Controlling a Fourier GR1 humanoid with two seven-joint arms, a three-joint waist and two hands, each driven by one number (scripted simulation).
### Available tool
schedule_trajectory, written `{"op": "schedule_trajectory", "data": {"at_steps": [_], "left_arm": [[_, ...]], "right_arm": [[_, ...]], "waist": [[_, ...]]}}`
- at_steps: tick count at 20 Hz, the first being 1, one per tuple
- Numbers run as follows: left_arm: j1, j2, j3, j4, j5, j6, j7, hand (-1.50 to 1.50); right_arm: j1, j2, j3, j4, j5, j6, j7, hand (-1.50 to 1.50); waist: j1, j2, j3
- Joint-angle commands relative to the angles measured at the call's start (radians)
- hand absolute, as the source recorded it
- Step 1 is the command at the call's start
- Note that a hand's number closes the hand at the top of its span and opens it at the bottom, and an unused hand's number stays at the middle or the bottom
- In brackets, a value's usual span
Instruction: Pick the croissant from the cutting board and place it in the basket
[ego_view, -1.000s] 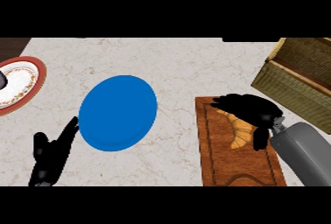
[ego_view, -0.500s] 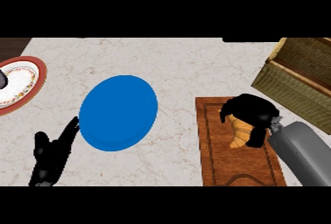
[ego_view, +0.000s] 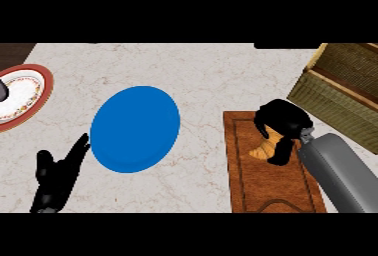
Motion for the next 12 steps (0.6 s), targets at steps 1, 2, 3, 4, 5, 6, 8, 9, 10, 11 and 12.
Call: {"op": "schedule_trajectory", "data": {"at_steps": [1, 2, 3, 4, 5, 6, 8, 9, 10, 11, 12], "left_arm": [[0.041, -0.007, -0.007, 0.04, 0.004, -0.004, 0.026, 0.0], [0.032, -0.023, -0.003, 0.029, 0.012, 0.01, 0.03, 0.0], [0.038, -0.012, -0.004, 0.022, -0.003, 0.014, 0.026, 0.0], [0.045, -0.013, -0.005, 0.023, 0.005, 0.007, 0.032, 0.0], [0.049, -0.006, -0.007, 0.02, 0.001, 0.002, 0.038, 0.0], [0.044, -0.006, -0.01, 0.015, -0.002, -0.002, 0.024, 0.0], [0.038, -0.016, -0.014, 0.008, -0.003, 0.011, 0.051, 0.0], [0.032, -0.016, -0.026, 0.011, -0.018, 0.011, 0.047, 0.0], [0.039, -0.016, -0.029, 0.007, -0.017, 0.006, 0.049, 0.0], [0.045, -0.014, -0.021, 0.007, 0.003, -0.011, 0.047, 0.0], [0.041, 0.001, -0.011, 0.005, 0.0, -0.014, 0.045, 0.0]], "right_arm": [[-0.048, 0.092, -0.174, 0.081, -0.028, 0.042, 0.353, 1.5], [-0.05, 0.111, -0.216, 0.094, -0.031, 0.023, 0.435, 1.5], [-0.039, 0.123, -0.249, 0.113, -0.028, 0.003, 0.514, 1.5], [-0.064, 0.157, -0.275, 0.119, -0.028, 0.003, 0.6, 1.5], [-0.104, 0.176, -0.302, 0.123, -0.013, -0.012, 0.691, 1.5], [-0.135, 0.215, -0.311, 0.128, 0.007, -0.029, 0.785, 1.5], [-0.192, 0.286, -0.341, 0.108, 0.037, -0.085, 0.958, 1.5], [-0.236, 0.308, -0.349, 0.107, 0.065, -0.112, 1.037, 1.5], [-0.282, 0.339, -0.373, 0.092, 0.07, -0.143, 1.107, 1.5], [-0.298, 0.387, -0.42, 0.074, 0.044, -0.216, 1.144, 1.5], [-0.343, 0.389, -0.445, 0.044, 0.055, -0.276, 1.18, 1.5]], "waist": [[-0.011, 0.01, -0.016], [-0.023, 0.01, -0.017], [-0.033, 0.011, -0.017], [-0.02, 0.011, -0.018], [-0.005, 0.011, -0.018], [0.009, 0.012, -0.018], [0.009, 0.006, -0.016], [0.013, 0.009, -0.016], [0.021, 0.008, -0.015], [0.025, 0.01, -0.013], [0.025, 0.009, -0.013]]}}
